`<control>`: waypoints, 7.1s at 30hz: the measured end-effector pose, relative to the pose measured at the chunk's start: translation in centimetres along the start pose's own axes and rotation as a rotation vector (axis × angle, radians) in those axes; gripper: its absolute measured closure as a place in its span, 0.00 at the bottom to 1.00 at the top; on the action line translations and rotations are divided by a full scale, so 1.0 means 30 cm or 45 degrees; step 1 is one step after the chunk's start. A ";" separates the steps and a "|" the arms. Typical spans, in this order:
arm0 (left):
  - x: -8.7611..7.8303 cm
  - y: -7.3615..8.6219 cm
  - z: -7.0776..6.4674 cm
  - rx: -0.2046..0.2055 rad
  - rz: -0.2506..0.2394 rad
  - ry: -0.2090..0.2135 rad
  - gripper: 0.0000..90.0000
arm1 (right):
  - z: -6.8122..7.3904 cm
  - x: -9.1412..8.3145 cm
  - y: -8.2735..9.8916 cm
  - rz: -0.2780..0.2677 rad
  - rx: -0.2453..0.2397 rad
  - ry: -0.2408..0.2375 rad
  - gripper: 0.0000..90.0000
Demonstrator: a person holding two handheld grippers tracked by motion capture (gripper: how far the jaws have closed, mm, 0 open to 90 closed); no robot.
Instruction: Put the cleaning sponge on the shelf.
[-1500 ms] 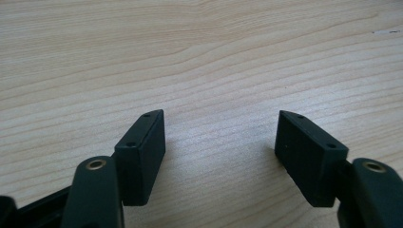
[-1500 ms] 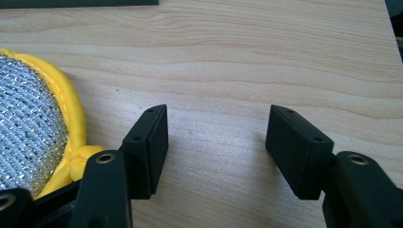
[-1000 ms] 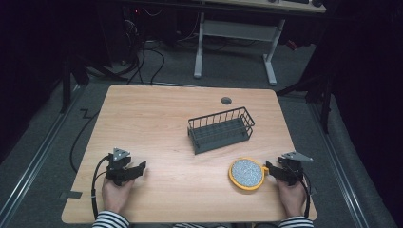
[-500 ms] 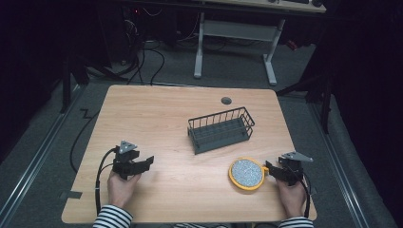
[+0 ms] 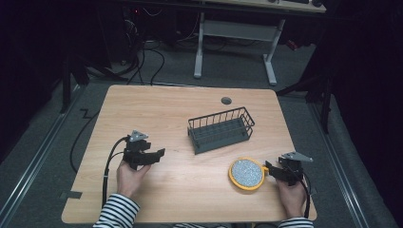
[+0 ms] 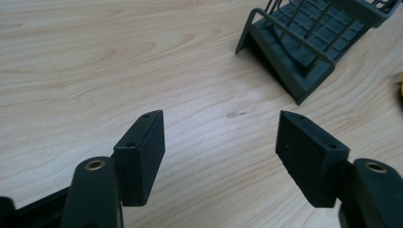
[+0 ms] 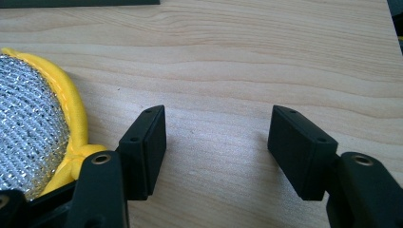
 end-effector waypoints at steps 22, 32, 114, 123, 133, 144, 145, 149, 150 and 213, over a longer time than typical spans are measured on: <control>0.111 -0.259 -0.052 0.084 0.014 0.069 0.40 | -0.001 0.000 0.000 0.001 0.002 -0.005 0.42; 0.168 -0.340 -0.052 0.106 0.031 0.071 0.40 | 0.002 0.001 0.000 0.001 -0.012 -0.002 0.42; 0.109 -0.198 -0.082 0.127 0.066 -0.027 0.57 | 0.000 0.000 0.000 -0.001 0.000 0.004 0.42; 0.071 -0.164 -0.096 0.141 0.066 -0.015 0.55 | 0.001 0.001 0.000 -0.001 0.000 0.004 0.42; 0.054 -0.156 -0.087 0.113 0.021 0.028 0.42 | 0.001 0.001 0.000 -0.001 -0.002 0.005 0.42; -0.045 -0.125 -0.051 0.074 -0.111 -0.014 0.34 | 0.001 0.001 0.000 -0.001 -0.002 0.005 0.42; -0.054 -0.116 -0.048 0.072 -0.119 -0.037 0.33 | 0.001 0.001 0.000 -0.002 -0.003 0.005 0.42; -0.074 -0.087 -0.032 0.047 -0.126 -0.073 0.33 | 0.001 0.001 0.000 -0.001 -0.002 0.006 0.43; -0.082 -0.070 -0.022 0.026 -0.130 -0.082 0.33 | 0.001 0.001 0.000 -0.002 -0.001 0.007 0.43; 0.020 0.268 0.041 -0.046 0.072 -0.395 0.34 | 0.042 -0.117 -0.041 0.052 0.019 -0.205 0.51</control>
Point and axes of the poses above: each handheld gripper's, and its own axes: x roughly forward along the jaws, y roughly out of its underside, z roughly to its left, the point moved 1 cm from there along x, roughly forward along the jaws, and after that the axes turned 12 degrees about x, right-handed, at the moved point
